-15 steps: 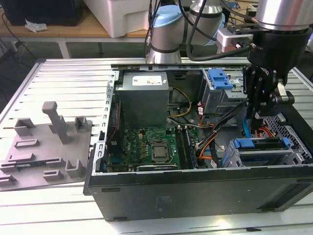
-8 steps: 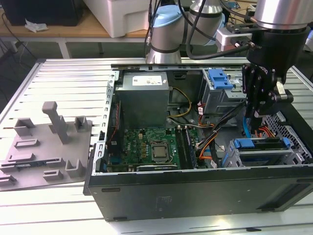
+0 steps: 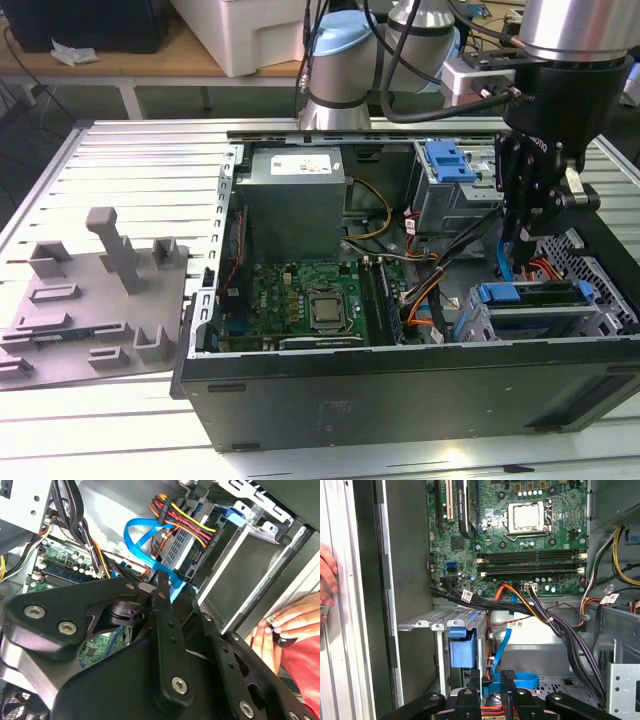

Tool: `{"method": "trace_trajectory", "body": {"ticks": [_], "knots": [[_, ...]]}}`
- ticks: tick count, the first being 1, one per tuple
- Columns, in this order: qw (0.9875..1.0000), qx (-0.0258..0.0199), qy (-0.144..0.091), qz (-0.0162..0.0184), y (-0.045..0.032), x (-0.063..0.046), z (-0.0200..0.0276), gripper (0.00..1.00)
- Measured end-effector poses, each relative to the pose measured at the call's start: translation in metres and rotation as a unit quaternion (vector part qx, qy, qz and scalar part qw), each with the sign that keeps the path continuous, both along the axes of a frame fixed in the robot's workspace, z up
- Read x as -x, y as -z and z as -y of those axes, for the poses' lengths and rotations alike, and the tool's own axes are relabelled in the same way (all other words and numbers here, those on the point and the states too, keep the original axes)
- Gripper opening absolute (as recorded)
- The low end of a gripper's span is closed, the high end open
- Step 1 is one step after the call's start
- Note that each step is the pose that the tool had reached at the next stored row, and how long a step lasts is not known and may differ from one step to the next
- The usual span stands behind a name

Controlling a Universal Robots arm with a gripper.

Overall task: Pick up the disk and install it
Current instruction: 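Insert the second disk wire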

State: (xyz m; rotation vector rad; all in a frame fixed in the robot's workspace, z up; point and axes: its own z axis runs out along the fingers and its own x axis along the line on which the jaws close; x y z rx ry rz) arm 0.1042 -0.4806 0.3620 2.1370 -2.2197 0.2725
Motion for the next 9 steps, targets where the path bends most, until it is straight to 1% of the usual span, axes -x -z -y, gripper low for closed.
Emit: {"method": "trace_trajectory", "body": {"ticks": [2, 5, 8, 9], "knots": [[1.0, 0.0, -0.001, 0.0, 0.0003, 0.0, -0.0001, 0.3], [1.0, 0.0, -0.001, 0.0, 0.0011, 0.0, -0.0028, 0.3], [1.0, 0.0001, -0.001, 0.0, 0.0012, 0.0, -0.0029, 0.3], [1.0, 0.0001, -0.001, 0.0, 0.0012, 0.0001, -0.0021, 0.3]]}}
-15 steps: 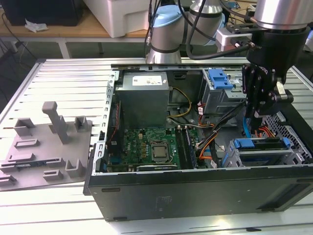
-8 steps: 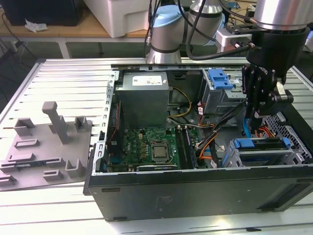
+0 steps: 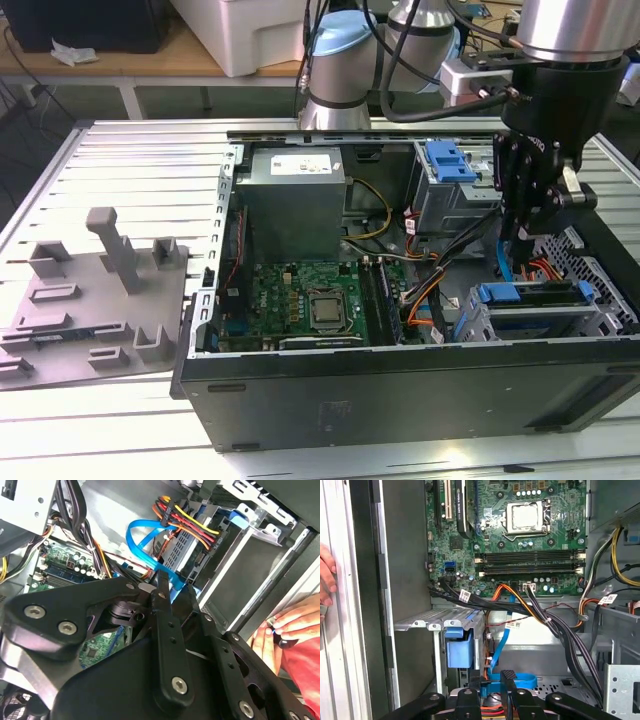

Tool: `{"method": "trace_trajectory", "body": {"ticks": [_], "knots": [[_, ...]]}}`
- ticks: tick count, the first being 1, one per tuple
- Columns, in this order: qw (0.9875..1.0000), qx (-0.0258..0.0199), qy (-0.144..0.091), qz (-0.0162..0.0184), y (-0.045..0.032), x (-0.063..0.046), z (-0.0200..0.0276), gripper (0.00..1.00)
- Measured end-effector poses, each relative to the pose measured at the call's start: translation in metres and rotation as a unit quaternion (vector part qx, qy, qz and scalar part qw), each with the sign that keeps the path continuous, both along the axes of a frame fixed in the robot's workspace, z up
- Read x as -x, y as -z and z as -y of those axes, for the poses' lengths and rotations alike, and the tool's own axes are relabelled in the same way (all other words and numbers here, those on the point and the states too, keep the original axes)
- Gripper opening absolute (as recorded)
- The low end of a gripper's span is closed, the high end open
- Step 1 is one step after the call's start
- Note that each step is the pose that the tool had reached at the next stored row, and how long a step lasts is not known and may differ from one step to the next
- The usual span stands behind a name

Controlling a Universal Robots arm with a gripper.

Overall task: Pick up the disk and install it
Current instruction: 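Insert the second disk wire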

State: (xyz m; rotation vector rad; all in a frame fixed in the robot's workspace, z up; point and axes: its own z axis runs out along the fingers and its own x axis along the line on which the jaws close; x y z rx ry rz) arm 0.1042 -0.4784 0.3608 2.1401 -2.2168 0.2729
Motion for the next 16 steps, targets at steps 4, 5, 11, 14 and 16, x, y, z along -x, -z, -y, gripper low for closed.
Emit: {"method": "trace_trajectory", "body": {"ticks": [4, 5, 11, 14, 16], "knots": [[1.0, -0.0001, 0.0, 0.0, 0.0001, 0.0, 0.0043, 0.3], [1.0, -0.0001, 0.0, 0.0, 0.0001, 0.0, 0.005, 0.3], [1.0, -0.0001, 0.0, 0.0, 0.0002, -0.0001, 0.0073, 0.3], [1.0, 0.0001, 0.0, 0.0, 0.0004, 0.0, 0.0073, 0.3], [1.0, 0.0, 0.0, 0.0, 0.0006, -0.0001, 0.0073, 0.3]]}}
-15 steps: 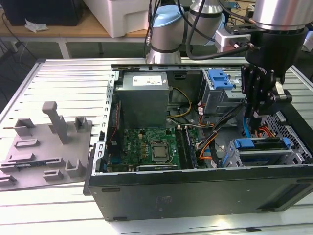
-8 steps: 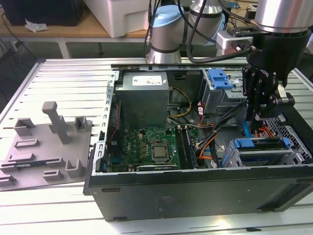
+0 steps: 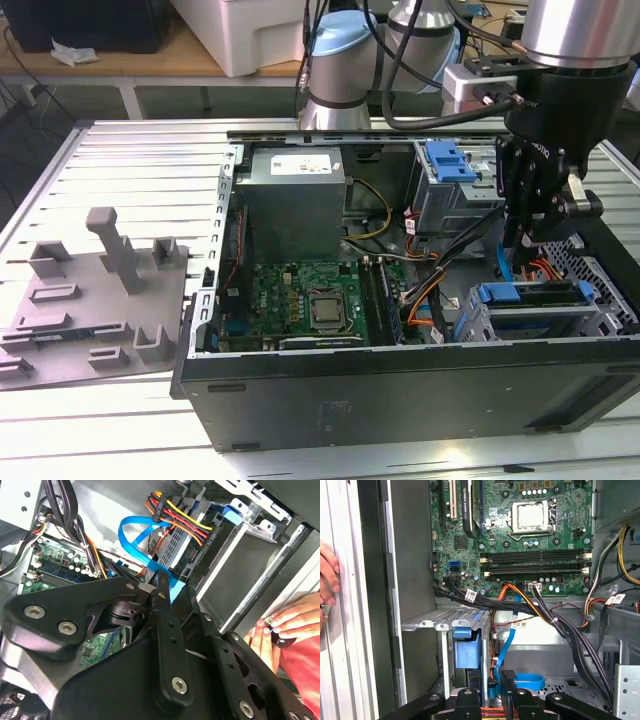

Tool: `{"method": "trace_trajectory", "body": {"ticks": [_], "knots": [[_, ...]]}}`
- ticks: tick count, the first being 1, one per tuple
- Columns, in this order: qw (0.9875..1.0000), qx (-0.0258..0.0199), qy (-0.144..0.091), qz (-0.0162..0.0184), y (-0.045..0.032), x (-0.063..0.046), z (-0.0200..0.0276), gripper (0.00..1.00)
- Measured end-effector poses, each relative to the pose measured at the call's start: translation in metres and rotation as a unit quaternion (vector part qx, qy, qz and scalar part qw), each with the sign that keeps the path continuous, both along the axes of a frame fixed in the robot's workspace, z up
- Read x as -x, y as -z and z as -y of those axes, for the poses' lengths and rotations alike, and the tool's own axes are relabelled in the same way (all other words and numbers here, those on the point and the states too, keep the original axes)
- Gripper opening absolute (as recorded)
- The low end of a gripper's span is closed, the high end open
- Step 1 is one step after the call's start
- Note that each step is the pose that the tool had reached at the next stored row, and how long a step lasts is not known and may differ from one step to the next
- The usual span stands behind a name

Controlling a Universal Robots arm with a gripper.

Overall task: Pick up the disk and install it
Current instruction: 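Insert the second disk wire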

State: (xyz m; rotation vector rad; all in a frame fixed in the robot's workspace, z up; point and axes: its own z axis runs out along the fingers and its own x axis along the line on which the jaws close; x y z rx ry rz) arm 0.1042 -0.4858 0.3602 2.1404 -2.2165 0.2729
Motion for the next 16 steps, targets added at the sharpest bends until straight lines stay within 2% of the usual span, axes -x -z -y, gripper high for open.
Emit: {"method": "trace_trajectory", "body": {"ticks": [16], "knots": [[1.0, 0.0, 0.0, 0.0001, 0.0032, -0.0021, 0.0, 0.3]]}}
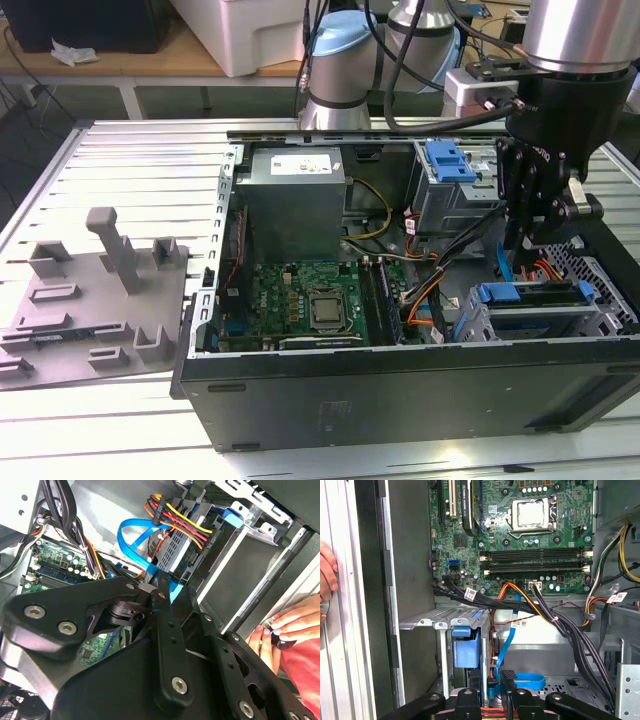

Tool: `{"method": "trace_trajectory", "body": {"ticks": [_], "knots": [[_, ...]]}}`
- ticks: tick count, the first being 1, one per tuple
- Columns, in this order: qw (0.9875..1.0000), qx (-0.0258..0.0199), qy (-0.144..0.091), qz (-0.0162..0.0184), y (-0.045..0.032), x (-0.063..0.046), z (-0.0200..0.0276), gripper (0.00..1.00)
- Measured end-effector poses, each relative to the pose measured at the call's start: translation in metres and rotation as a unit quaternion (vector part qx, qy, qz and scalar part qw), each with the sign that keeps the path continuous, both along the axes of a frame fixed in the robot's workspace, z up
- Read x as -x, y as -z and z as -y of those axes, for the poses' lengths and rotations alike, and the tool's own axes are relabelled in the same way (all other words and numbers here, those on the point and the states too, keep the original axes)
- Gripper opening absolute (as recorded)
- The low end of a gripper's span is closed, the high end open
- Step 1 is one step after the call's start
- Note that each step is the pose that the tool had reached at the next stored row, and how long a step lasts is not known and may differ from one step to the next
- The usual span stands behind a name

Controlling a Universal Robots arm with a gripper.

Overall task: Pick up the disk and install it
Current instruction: 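Insert the second disk wire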

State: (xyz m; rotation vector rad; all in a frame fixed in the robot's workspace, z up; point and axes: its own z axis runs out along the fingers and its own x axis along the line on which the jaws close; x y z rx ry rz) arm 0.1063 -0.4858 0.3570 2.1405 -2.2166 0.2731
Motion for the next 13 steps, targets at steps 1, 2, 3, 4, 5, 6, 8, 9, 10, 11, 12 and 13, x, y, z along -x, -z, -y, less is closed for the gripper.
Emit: {"method": "trace_trajectory", "body": {"ticks": [1, 2, 3, 4, 5, 6, 8, 9, 10, 11, 12, 13], "knots": [[1.0, 0.0, 0.0, 0.0001, 0.0, 0.0, 0.0, 0.3], [1.0, 0.0, 0.0, 0.0001, 0.0, 0.0, 0.0, 0.3], [1.0, 0.0, 0.0, 0.0002, 0.0, 0.0, 0.0, 0.3], [1.0, 0.0, 0.0, 0.0002, 0.0, 0.0, 0.0, 0.29], [1.0, 0.0, 0.0, 0.0002, 0.0, 0.0, 0.0, 0.22], [1.0, 0.0, 0.0, 0.0002, 0.0, 0.0, 0.0, 0.16], [1.0, 0.0, 0.0, 0.0003, 0.0, 0.0, 0.0, 0.16], [1.0, 0.0, 0.0, 0.0003, 0.0, 0.0, 0.0, 0.16], [1.0, 0.0, 0.0, 0.0003, 0.0, 0.0, 0.0, 0.16], [1.0, 0.0, 0.0, 0.0003, 0.0, 0.0, 0.0, 0.16], [1.0, 0.0, 0.0, 0.0003, 0.0001, 0.0, 0.0, 0.16], [1.0, 0.0, 0.0, 0.0003, 0.0, 0.0, 0.0, 0.16]]}}
